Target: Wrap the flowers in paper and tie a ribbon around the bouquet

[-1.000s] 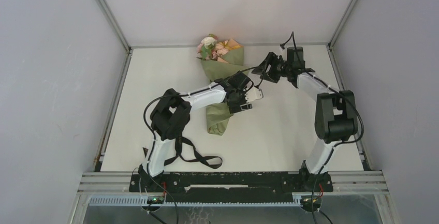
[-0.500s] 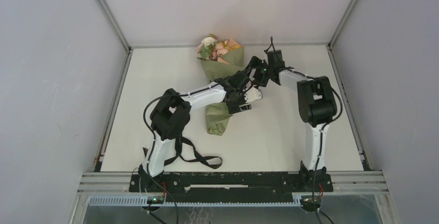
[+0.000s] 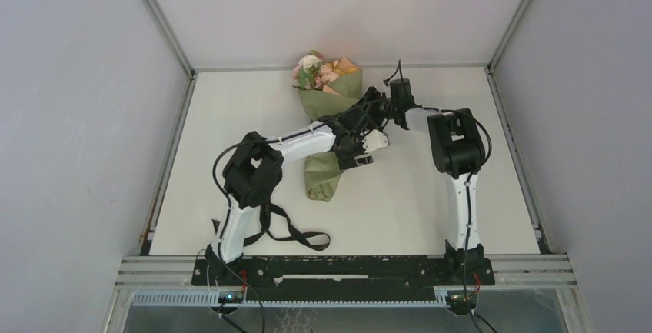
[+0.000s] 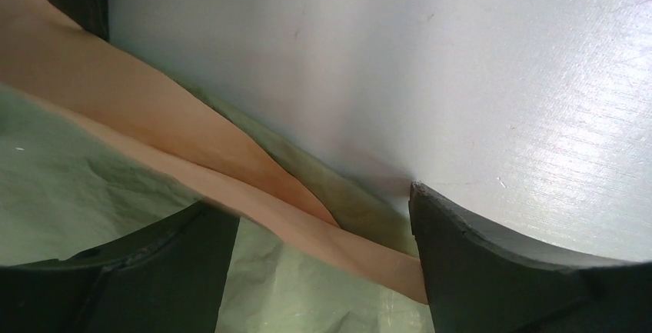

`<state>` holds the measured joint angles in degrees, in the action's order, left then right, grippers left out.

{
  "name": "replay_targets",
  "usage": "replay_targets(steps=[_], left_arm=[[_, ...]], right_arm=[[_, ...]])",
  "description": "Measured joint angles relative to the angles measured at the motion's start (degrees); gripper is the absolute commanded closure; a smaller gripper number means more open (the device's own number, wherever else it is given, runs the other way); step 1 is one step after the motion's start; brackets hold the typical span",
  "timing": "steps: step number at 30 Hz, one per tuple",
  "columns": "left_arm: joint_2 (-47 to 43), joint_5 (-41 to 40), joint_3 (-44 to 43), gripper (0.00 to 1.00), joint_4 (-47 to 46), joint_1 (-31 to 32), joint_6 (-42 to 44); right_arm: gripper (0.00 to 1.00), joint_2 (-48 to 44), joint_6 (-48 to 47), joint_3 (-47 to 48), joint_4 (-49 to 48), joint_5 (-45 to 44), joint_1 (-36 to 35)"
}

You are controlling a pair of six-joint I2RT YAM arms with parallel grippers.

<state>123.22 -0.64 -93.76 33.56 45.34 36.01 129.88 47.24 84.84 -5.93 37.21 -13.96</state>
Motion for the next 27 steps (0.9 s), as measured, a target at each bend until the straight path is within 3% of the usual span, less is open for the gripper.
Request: replay_targets(steps=[3, 6, 10, 15, 17, 21, 23, 27], left_arm=[[0.0, 0.3, 0.0, 0.14, 0.1, 0.0, 0.0], [0.0, 0.6, 0.0, 0.09, 0.1, -0.1, 0.0], [0.0, 2.1, -1.1, 0.07, 2.7, -0.2, -0.1], [-1.4, 8.3, -5.7, 0.06, 13.6, -0.2, -0.6], [-4.4, 11.3, -7.1, 0.11, 18.5, -0.2, 0.1], [-14.0, 17.2, -6.7, 0.31, 30.3, -0.2, 3.1], [-18.6, 18.9, -3.8, 0.32, 34.4, -0.2, 5.2], [-26.3, 18.8, 11.8, 0.23, 39.7, -0.5, 9.2]], right_arm=[[0.63, 2.0, 2.7, 0.0, -3.0, 1.4, 0.0], [1.00, 3.8, 4.9, -0.2, -5.0, 2.3, 0.0], [1.00, 4.4, 7.6, -1.8, -7.9, 2.6, 0.1], [1.00, 4.3, 8.4, -3.3, -10.0, 2.6, 0.8], [1.00, 4.2, 8.4, -3.7, -10.2, 2.6, 0.9], [1.00, 3.9, 7.8, -3.9, -9.9, 2.7, 1.0], [1.00, 3.8, 7.2, -3.9, -9.6, 2.7, 1.0], [1.00, 2.8, 6.1, -4.9, -8.6, 2.4, 0.9]])
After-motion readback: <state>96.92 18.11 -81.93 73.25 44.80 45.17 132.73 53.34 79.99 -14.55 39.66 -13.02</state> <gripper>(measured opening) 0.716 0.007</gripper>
